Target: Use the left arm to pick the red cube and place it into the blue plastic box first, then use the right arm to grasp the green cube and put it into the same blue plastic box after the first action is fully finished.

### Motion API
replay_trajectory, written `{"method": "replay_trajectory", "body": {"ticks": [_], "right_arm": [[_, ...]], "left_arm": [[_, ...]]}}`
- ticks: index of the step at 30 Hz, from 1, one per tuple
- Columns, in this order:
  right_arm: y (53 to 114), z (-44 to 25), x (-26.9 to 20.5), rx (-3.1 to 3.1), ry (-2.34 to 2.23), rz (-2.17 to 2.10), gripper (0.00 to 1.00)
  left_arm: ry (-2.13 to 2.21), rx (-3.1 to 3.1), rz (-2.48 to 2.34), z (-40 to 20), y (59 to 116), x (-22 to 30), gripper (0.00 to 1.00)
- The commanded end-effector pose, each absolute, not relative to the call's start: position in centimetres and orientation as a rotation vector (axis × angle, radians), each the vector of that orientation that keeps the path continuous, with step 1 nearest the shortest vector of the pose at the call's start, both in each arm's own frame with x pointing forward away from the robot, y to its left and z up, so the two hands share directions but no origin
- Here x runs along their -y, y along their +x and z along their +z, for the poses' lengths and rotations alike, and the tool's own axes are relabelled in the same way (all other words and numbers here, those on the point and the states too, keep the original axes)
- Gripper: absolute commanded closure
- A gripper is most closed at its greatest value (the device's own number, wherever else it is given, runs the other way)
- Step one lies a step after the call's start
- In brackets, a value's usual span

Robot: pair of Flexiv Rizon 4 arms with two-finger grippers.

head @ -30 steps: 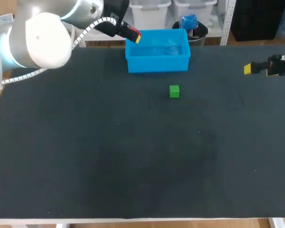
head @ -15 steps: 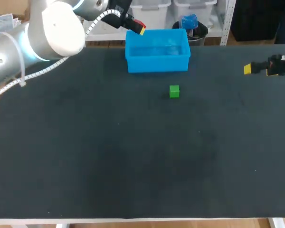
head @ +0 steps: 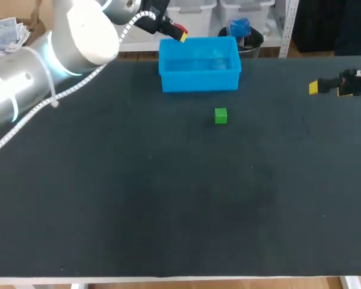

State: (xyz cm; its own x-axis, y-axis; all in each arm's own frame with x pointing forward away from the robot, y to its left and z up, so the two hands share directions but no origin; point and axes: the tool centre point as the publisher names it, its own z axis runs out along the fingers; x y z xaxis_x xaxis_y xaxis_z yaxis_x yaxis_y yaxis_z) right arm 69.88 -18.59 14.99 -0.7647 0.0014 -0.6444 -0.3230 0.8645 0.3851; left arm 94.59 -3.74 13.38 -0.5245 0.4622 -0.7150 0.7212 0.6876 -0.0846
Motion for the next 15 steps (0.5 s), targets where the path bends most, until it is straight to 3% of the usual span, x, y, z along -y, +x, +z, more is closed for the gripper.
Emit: {"method": "replay_trajectory", "body": {"ticks": [1,15], "right_arm": [[69.9,15.0,18.5,-2.372,-0.231,0.636,0.0],[69.9,15.0,18.5,-2.372,-0.231,0.636,0.0]], "left_arm": [[0.927,-2.23,-0.513,12.5,96.6,4.4,1.0],[0.93,-2.303,-0.549,9.0,98.5,5.4,1.0]]}}
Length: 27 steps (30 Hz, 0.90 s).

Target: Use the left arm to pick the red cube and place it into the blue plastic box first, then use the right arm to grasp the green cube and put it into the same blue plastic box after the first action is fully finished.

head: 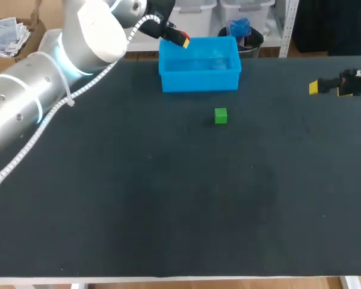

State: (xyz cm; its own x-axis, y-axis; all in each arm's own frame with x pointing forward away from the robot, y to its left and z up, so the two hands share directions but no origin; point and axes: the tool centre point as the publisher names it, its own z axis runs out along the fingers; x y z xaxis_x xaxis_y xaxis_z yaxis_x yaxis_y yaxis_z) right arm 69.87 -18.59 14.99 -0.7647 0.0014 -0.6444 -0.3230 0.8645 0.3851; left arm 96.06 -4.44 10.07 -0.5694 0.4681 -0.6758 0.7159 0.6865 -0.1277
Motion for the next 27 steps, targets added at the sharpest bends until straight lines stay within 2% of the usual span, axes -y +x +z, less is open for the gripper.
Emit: {"method": "replay_trajectory", "body": {"ticks": [1,25,26,27], "right_arm": [[69.9,15.0,18.5,-2.372,-0.231,0.636,0.0],[69.9,15.0,18.5,-2.372,-0.231,0.636,0.0],[69.9,15.0,18.5,-2.372,-0.231,0.636,0.0],[69.9,15.0,18.5,-2.372,-0.231,0.636,0.0]], "left_arm": [[0.931,-2.308,-0.552,8.7,98.6,5.5,1.0],[0.943,-2.417,-0.567,5.1,99.0,6.3,1.0],[0.947,-2.421,-0.567,5.1,99.0,6.3,0.95],[0.949,-2.422,-0.567,5.1,99.0,6.4,0.76]]}}
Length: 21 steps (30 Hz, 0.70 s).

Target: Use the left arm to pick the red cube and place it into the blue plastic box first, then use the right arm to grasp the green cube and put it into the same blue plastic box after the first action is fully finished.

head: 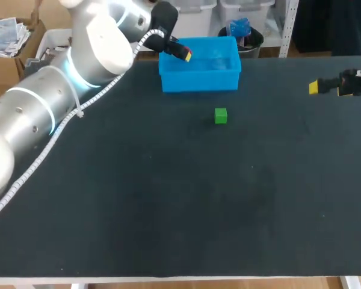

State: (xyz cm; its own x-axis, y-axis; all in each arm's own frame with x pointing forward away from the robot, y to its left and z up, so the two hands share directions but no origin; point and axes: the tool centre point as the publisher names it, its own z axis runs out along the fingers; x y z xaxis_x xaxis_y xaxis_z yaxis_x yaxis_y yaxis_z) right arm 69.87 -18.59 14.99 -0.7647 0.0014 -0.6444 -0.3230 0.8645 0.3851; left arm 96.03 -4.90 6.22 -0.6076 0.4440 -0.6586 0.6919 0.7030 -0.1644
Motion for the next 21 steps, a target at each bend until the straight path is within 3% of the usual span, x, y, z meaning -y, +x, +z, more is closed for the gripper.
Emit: {"method": "replay_trajectory", "body": {"ticks": [1,2,3,4,5,6,21], "right_arm": [[69.9,15.0,18.5,-2.372,-0.231,0.636,0.0],[69.9,15.0,18.5,-2.372,-0.231,0.636,0.0],[69.9,15.0,18.5,-2.372,-0.231,0.636,0.0],[69.9,15.0,18.5,-2.372,-0.231,0.636,0.0],[69.9,15.0,18.5,-2.372,-0.231,0.636,0.0],[69.9,15.0,18.5,-2.372,-0.231,0.636,0.0],[69.9,15.0,18.5,-2.372,-0.231,0.636,0.0]], "left_arm": [[0.95,-2.423,-0.567,5.1,99.1,6.4,0.6],[0.953,-2.423,-0.567,5.1,99.1,6.4,0.51],[0.955,-2.424,-0.567,5.1,99.1,6.4,0.28],[0.956,-2.425,-0.567,5.1,99.1,6.5,0.23],[0.956,-2.426,-0.568,5.1,99.1,6.5,0.08],[0.957,-2.427,-0.568,5.2,99.2,6.5,0.0],[0.985,-2.407,-0.529,8.0,98.7,6.3,0.0]]}}
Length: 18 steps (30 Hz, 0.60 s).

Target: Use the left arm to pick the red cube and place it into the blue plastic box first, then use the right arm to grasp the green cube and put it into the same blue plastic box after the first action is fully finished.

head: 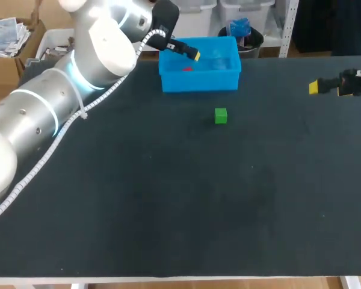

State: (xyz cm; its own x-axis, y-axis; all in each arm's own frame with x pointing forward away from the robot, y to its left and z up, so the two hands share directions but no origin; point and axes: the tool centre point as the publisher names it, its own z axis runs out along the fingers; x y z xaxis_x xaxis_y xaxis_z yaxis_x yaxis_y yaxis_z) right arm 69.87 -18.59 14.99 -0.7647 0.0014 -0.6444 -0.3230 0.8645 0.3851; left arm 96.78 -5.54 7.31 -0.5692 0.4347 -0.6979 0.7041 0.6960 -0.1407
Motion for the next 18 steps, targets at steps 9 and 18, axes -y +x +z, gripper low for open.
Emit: {"method": "replay_trajectory", "body": {"ticks": [9,18], "right_arm": [[69.9,15.0,18.5,-2.372,-0.231,0.636,0.0],[69.9,15.0,18.5,-2.372,-0.231,0.636,0.0]], "left_arm": [[1.024,-2.358,-0.49,12.0,96.8,5.3,0.0],[1.028,-2.293,-0.457,14.8,91.7,3.1,0.0]]}}
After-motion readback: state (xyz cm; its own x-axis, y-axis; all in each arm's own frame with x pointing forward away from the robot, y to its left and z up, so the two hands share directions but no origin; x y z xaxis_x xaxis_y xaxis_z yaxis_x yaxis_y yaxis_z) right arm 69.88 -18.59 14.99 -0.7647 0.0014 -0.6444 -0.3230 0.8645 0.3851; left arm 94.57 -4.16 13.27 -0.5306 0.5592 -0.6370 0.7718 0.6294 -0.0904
